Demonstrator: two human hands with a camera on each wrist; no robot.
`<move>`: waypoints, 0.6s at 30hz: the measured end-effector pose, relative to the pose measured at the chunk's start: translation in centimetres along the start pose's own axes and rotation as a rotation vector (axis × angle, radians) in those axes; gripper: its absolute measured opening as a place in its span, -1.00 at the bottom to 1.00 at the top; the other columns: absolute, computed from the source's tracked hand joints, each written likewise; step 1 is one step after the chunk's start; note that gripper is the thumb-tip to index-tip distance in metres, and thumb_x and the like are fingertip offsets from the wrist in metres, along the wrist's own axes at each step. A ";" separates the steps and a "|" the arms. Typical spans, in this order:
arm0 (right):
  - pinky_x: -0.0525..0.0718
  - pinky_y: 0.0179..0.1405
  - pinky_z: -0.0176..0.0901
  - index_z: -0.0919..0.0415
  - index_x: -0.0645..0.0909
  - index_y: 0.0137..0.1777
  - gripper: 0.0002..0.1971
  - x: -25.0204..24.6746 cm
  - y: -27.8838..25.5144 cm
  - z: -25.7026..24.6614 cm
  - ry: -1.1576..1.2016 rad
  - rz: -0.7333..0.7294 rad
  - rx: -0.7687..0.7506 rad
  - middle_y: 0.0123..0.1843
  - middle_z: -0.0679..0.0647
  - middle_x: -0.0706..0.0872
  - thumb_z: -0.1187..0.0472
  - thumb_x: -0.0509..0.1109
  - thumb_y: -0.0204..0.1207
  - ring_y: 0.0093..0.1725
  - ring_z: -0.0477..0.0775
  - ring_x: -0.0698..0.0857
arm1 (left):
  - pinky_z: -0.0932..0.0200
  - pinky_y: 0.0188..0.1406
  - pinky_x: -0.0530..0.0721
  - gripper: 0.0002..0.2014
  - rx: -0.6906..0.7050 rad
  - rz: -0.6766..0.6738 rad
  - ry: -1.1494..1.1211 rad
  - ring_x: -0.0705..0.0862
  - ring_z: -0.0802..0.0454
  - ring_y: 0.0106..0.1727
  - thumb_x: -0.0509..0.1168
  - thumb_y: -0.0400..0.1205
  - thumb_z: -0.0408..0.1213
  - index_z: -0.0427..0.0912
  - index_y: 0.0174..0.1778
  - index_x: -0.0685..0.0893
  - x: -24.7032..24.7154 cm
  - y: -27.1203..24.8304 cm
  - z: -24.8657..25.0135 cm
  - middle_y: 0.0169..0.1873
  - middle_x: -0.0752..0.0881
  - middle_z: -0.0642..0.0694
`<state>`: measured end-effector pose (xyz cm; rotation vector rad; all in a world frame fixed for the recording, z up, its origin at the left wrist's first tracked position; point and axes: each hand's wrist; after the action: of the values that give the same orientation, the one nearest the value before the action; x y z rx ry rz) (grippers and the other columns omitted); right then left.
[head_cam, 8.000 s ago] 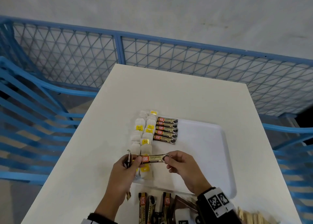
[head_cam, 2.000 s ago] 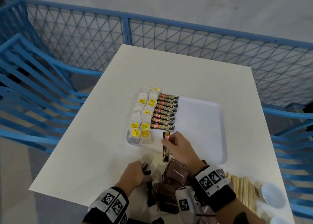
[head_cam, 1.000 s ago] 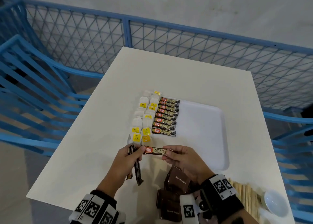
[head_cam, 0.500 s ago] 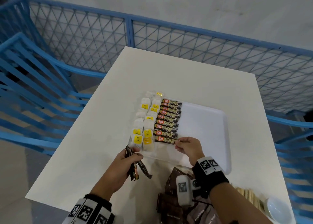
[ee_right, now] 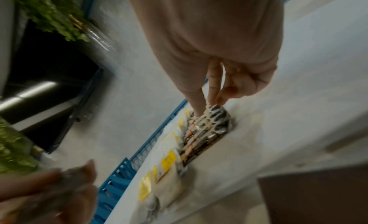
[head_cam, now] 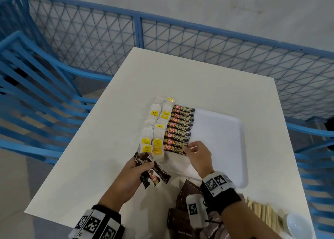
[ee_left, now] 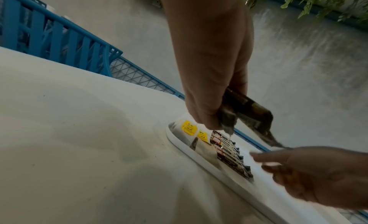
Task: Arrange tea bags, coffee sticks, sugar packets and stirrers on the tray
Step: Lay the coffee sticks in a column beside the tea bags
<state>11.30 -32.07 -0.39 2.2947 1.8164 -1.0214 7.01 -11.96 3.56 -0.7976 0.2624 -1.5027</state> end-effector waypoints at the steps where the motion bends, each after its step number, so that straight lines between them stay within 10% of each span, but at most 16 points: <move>1: 0.47 -0.35 -0.49 0.17 0.57 -0.08 -0.84 -0.2 -0.7 -0.6 -0.004 -0.056 -0.052 -0.27 -0.09 0.62 0.09 0.41 0.52 -0.26 -0.13 0.58 | 0.13 -0.16 0.67 -0.74 0.008 -0.010 0.000 0.74 -0.04 -0.10 0.23 0.58 -0.59 -0.26 0.12 0.65 0.0 0.1 0.0 -0.12 0.77 -0.16; 9: 0.55 -0.47 -0.36 0.19 0.63 0.02 -0.55 -0.8 -4.3 -2.2 0.120 -0.725 0.145 -0.18 0.07 0.75 -0.12 0.04 0.67 -0.38 -0.07 0.67 | 0.25 -0.34 0.70 -0.80 0.085 -0.076 -0.018 0.75 -0.02 -0.26 0.24 0.54 -0.64 -0.27 -0.06 0.62 0.0 0.6 0.3 -0.34 0.78 -0.08; 18: 0.68 -0.29 -0.34 0.33 0.66 -0.08 -0.92 -1.6 -3.8 -1.9 0.406 -0.520 0.078 -0.31 0.08 0.66 0.31 0.41 0.50 -0.40 -0.08 0.64 | 0.13 -0.08 0.68 -0.72 0.086 -0.047 0.055 0.73 -0.01 -0.16 0.24 0.56 -0.64 -0.22 0.05 0.66 0.1 1.0 0.2 -0.23 0.78 -0.09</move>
<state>8.73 -31.44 3.27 2.2472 2.6757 -0.6992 7.91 -12.07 3.15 -0.6983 0.2198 -1.5715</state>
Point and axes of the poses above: each hand's wrist, its own y-axis towards the middle knuckle, its own x-axis out of the palm, z = x × y
